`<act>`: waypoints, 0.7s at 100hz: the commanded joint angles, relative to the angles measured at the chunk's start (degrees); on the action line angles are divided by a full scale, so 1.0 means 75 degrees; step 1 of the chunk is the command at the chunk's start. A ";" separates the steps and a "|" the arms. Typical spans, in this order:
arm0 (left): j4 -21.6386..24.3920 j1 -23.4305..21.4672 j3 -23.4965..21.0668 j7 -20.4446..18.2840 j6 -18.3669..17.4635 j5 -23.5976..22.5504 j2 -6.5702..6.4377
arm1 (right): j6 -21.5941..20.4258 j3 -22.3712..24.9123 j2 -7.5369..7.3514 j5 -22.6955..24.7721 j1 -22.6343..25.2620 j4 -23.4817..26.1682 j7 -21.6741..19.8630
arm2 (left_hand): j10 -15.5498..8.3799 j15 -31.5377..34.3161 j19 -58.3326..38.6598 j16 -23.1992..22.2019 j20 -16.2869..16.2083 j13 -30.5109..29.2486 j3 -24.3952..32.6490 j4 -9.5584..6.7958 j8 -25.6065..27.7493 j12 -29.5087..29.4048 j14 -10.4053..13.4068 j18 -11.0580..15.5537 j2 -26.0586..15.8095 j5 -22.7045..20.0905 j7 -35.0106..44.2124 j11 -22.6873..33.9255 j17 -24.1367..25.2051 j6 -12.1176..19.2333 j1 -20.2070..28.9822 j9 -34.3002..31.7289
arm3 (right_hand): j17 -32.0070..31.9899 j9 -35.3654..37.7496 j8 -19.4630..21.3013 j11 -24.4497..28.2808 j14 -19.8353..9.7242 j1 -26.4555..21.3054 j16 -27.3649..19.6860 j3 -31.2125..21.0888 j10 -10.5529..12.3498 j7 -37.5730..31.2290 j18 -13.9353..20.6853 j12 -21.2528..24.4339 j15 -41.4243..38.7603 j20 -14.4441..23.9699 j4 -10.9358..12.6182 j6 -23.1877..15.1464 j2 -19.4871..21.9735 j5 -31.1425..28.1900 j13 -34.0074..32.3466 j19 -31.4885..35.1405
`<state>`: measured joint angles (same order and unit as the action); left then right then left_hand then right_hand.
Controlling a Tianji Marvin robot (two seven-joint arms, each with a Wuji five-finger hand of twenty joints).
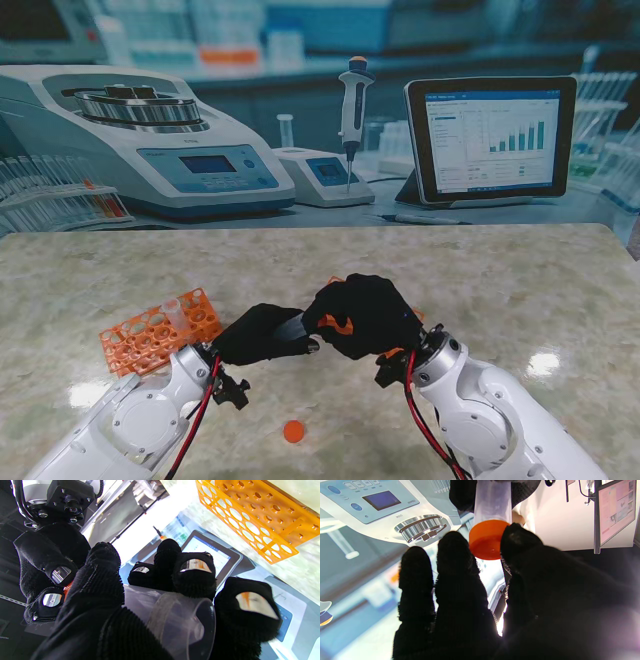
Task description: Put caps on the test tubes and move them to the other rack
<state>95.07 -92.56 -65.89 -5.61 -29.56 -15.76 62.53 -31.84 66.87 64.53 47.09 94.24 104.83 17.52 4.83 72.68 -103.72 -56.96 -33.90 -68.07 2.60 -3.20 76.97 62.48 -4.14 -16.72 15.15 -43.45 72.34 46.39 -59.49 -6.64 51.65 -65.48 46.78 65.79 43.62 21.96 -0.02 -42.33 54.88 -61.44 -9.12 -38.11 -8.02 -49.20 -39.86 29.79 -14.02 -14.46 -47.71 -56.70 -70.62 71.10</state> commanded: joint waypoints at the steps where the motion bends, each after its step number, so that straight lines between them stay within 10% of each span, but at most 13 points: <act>1: 0.0081 -0.0004 0.0027 -0.0039 -0.0008 0.0005 0.0002 | -0.0024 -0.0006 -0.0021 -0.0104 0.0014 0.0069 -0.0125 | -0.0707 0.0075 -0.0333 -0.0025 0.0238 -0.0032 0.0222 0.0008 0.0465 -0.0036 0.0185 -0.0235 -0.0684 -0.0066 0.0687 0.0029 -0.0182 0.0051 0.0255 -0.0106 | 0.0052 0.0759 0.0061 0.1045 -0.0209 -0.1294 0.0132 -0.1425 0.1484 -0.0111 0.0070 -0.0249 -0.0264 0.0206 0.0678 0.0186 0.0904 -0.0193 -0.0088 0.0068; 70: 0.0156 -0.0062 0.0019 -0.0035 -0.0067 -0.0036 -0.0008 | -0.0251 -0.0086 -0.0068 -0.0539 -0.0095 0.0027 -0.0695 | -0.0716 0.0074 -0.0341 -0.0029 0.0258 -0.0029 0.0207 0.0015 0.0467 -0.0033 0.0183 -0.0235 -0.0685 -0.0067 0.0683 0.0023 -0.0181 0.0051 0.0258 -0.0095 | 0.0011 0.0694 0.0042 0.0946 -0.0201 -0.1305 0.0132 -0.1290 0.1452 -0.0077 0.0128 -0.0184 -0.0127 0.0441 0.0674 0.0171 0.1100 -0.0153 -0.0014 -0.0105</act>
<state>95.32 -92.85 -65.87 -5.61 -29.77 -15.90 62.40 -33.34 66.77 63.85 43.33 93.23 105.33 12.75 4.83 72.58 -103.70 -56.96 -33.85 -67.58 2.60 -3.21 77.24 62.48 -4.34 -16.78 15.15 -43.45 72.61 46.39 -59.49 -6.55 51.65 -65.48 46.81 65.79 43.61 21.96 0.08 -42.63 55.08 -61.44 -10.28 -38.05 -8.07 -49.20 -39.86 31.81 -14.02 -14.04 -46.43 -56.70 -70.65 70.86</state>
